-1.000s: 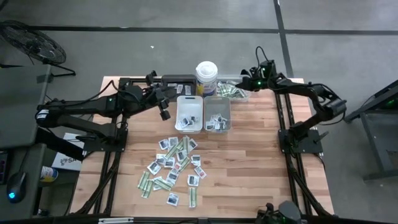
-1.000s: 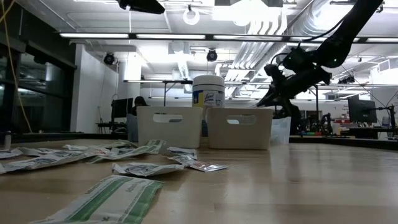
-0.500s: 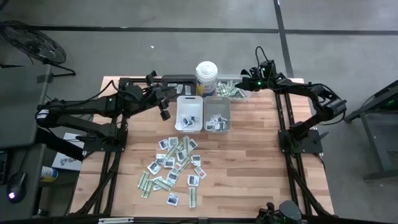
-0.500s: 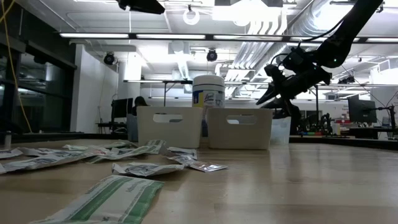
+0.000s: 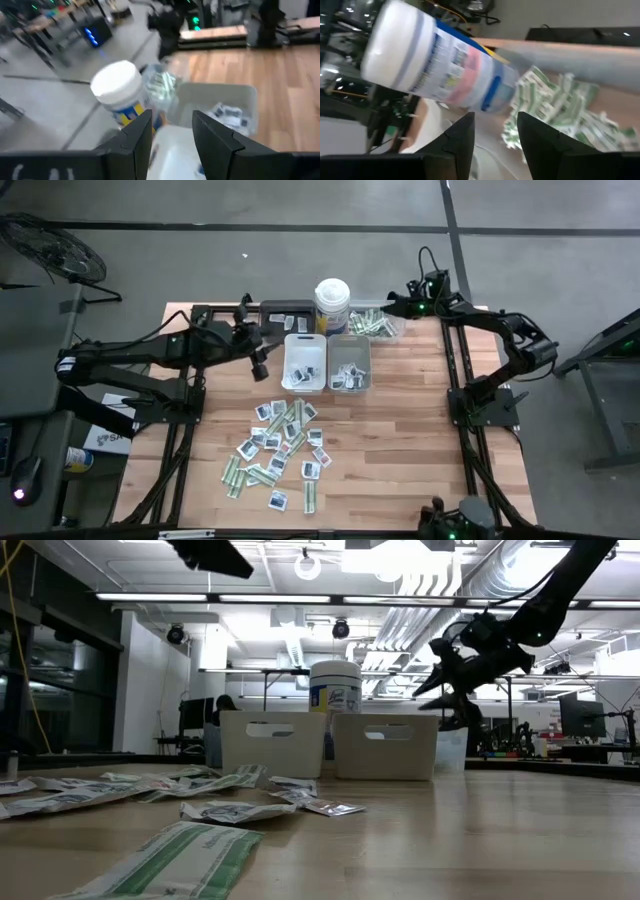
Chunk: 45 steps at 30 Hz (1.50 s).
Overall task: Pick & Place First Aid Supplies
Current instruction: Put the band aid into the transparent bin
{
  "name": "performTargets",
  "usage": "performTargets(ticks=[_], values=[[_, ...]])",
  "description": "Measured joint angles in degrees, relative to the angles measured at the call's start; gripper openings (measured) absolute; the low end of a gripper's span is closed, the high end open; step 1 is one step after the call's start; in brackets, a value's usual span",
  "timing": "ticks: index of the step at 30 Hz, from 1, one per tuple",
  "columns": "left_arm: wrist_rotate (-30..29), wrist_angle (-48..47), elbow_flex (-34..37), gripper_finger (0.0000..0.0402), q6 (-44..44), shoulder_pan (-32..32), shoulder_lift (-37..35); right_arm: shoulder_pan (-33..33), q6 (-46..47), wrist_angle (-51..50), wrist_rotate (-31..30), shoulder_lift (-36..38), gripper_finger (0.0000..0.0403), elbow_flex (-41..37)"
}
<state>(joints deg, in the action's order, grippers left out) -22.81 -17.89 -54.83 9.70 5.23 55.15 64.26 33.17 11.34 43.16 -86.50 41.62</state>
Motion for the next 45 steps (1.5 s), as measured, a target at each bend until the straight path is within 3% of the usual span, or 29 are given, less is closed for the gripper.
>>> performTargets(ticks=[5, 10, 14, 19, 25, 31, 35, 41, 45], values=[[3.0, -8.9, 0.0, 0.0135, -4.0, 0.0, 0.0, 0.7, -1.3, -0.1, 4.1, 1.9, 0.0142, 2.7], [5.9, -20.0, 0.0, 0.0135, -9.0, 0.0, 1.1, 0.6, -2.6, -0.3, 4.4, 8.1, 0.0142, 3.7], [10.8, -23.3, 0.1, 0.0135, -8.2, 0.0, 2.7, 0.6, -3.4, -0.6, 4.4, 14.7, 0.0142, 3.7], [19.6, -22.4, 2.8, 0.0135, -5.5, -1.7, 7.1, 0.5, -3.3, -2.2, 4.2, 22.7, 0.0142, 3.7], [28.1, -21.5, 7.3, 0.0135, -13.5, -4.3, 13.2, -0.3, -3.1, -4.6, 3.5, 29.9, 0.0142, 3.6], [36.1, -9.0, 15.0, 0.0135, -18.8, -4.1, 14.9, -3.2, -3.5, -7.9, 2.6, 33.6, 0.0142, 3.6], [38.3, -3.9, 18.4, 0.0135, -17.8, -4.8, 14.8, -5.5, -3.7, -9.2, 2.4, 33.9, 0.0142, 3.5], [38.4, -6.8, 19.1, 0.0135, -16.5, -8.9, 15.2, -8.1, -5.5, -11.9, 1.9, 33.9, 0.0142, 3.5], [32.4, -7.1, 19.1, 0.0135, -16.0, -13.4, 15.2, -9.9, -6.7, -13.4, -0.2, 33.9, 0.0142, 3.5]])
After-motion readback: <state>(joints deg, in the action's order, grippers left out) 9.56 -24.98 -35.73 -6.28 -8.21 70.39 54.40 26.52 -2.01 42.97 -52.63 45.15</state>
